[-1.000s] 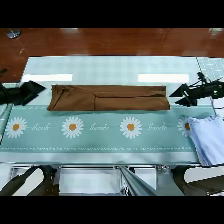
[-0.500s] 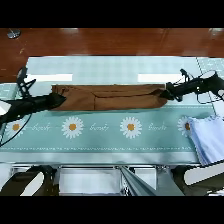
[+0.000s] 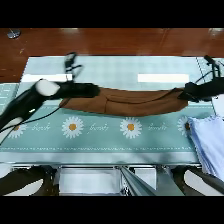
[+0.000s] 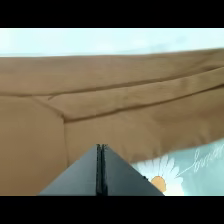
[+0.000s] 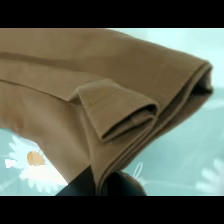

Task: Fold the shirts.

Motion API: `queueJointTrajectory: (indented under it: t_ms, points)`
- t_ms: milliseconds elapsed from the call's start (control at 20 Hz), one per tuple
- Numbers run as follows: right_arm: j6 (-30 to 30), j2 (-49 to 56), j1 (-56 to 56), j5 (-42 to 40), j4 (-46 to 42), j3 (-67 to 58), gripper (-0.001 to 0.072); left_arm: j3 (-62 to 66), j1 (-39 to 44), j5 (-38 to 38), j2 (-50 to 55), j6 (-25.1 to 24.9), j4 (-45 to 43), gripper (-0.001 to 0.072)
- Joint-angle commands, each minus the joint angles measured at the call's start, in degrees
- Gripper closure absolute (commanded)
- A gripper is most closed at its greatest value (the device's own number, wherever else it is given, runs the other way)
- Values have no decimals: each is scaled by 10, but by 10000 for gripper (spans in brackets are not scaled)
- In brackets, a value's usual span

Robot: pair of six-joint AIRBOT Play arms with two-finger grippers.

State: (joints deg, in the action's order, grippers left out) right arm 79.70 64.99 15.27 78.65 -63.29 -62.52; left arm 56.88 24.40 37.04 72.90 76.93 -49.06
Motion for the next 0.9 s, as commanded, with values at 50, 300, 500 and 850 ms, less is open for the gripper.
queueJointTrajectory:
  t_ms: [50,300,500,850]
  points:
    - [56,-195,0,12,-12,89,682,182,125,29,206,136,-115,682]
    - [74,-266,0,19,-8,95,682,315,236,86,338,160,-33,681]
    - [73,-266,0,0,48,95,681,365,285,88,389,161,71,681]
    - [66,-266,0,-4,61,95,681,420,218,170,391,123,90,681]
